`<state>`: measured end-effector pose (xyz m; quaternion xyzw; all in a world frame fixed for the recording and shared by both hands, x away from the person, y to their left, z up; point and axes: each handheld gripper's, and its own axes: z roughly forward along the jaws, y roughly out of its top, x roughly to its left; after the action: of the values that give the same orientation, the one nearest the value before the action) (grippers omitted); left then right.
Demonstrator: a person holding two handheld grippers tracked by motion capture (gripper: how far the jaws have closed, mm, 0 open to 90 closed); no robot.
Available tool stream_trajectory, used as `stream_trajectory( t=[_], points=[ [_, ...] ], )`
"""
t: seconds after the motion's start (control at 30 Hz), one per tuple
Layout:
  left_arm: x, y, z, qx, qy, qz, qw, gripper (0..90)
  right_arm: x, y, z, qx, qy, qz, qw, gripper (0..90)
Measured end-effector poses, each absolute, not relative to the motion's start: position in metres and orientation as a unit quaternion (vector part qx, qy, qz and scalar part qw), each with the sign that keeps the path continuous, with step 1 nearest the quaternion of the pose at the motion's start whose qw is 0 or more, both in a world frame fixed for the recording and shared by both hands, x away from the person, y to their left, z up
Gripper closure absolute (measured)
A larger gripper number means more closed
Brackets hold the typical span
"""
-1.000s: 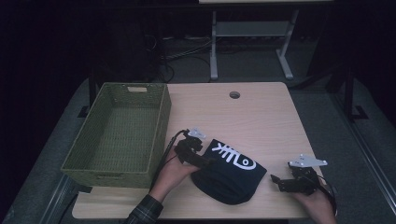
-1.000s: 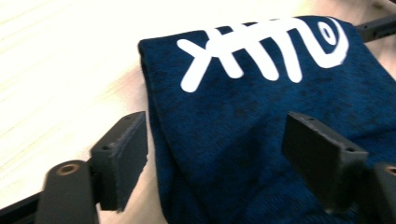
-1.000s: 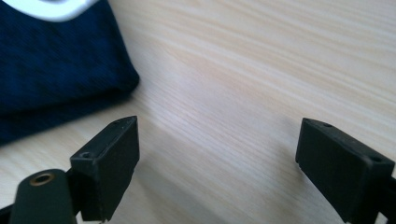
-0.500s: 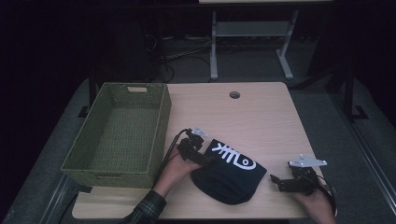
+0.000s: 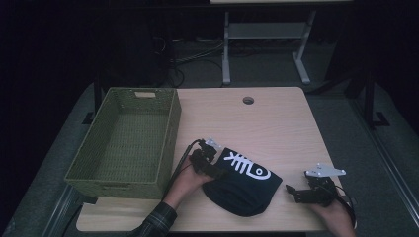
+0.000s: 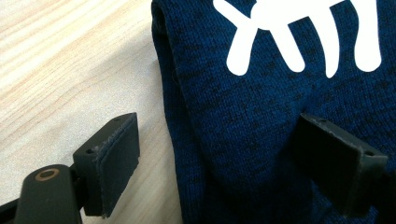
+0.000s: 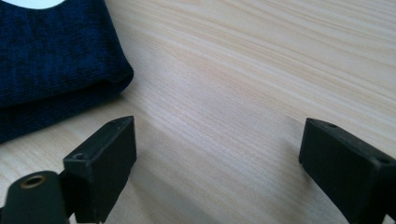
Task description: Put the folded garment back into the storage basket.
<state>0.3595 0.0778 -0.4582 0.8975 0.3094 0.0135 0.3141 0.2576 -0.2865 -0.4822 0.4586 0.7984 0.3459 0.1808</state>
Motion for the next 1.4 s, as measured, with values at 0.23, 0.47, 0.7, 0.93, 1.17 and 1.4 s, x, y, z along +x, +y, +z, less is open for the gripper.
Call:
stream_trajectory(
  t=[0.23, 0.47, 0.7, 0.93, 1.17, 1.4],
  points=[
    [0.357, 0.079, -0.457, 0.897, 0.295, -0.012, 0.328, 35.5, 0.257, -0.286, -0.482, 0.457, 0.799, 0.346, 0.18, 11.0],
    [0.358, 0.079, -0.456, 0.899, 0.29, -0.029, 0.327, 49.5, 0.257, -0.286, -0.482, 0.458, 0.799, 0.346, 0.18, 11.1],
    [0.359, 0.078, -0.455, 0.902, 0.288, -0.047, 0.319, 61.0, 0.257, -0.286, -0.482, 0.457, 0.799, 0.347, 0.181, 11.9],
    [0.36, 0.078, -0.455, 0.902, 0.287, -0.056, 0.318, 71.5, 0.257, -0.286, -0.482, 0.459, 0.797, 0.347, 0.182, 12.9],
    [0.356, 0.073, -0.447, 0.908, 0.284, -0.041, 0.303, 72.9, 0.257, -0.286, -0.482, 0.459, 0.797, 0.347, 0.183, 13.0],
    [0.349, 0.069, -0.431, 0.911, 0.283, -0.035, 0.297, 72.7, 0.257, -0.286, -0.482, 0.458, 0.798, 0.347, 0.183, 13.0]
  ],
)
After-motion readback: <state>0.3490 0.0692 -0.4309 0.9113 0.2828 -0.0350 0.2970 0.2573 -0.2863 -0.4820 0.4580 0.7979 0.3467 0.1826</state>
